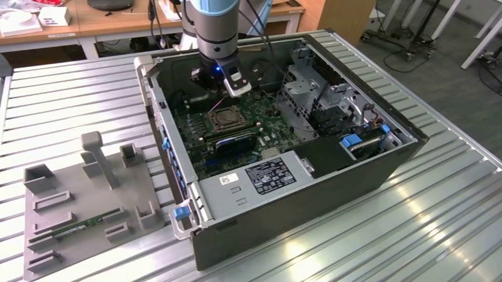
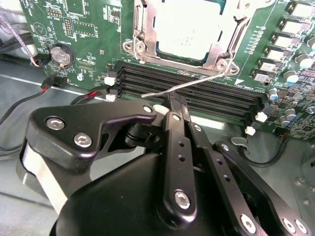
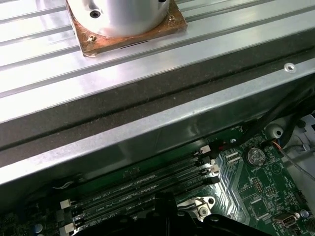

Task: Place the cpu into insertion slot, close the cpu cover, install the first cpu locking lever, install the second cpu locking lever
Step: 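Install the first cpu locking lever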

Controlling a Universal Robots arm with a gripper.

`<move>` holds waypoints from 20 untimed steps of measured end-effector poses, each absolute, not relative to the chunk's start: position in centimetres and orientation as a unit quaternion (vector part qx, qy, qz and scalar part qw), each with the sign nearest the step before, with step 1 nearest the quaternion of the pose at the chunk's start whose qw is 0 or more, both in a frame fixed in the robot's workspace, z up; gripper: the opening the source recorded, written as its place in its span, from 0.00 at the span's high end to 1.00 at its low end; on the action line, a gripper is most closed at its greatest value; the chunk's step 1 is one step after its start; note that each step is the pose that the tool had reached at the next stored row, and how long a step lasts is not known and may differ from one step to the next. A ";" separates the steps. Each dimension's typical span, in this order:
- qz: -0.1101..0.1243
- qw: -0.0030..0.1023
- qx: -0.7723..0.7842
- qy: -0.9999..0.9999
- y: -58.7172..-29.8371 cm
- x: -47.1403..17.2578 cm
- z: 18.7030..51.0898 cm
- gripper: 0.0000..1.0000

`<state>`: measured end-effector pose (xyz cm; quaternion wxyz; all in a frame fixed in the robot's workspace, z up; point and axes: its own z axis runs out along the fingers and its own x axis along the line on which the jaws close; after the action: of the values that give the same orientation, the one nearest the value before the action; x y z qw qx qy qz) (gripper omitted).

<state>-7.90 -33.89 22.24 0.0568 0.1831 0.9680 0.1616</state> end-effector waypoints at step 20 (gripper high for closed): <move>0.164 0.056 0.181 0.968 -33.9 -7.7 21.3 0.89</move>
<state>-7.75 -33.89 21.33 0.0564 0.1810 0.9681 0.1636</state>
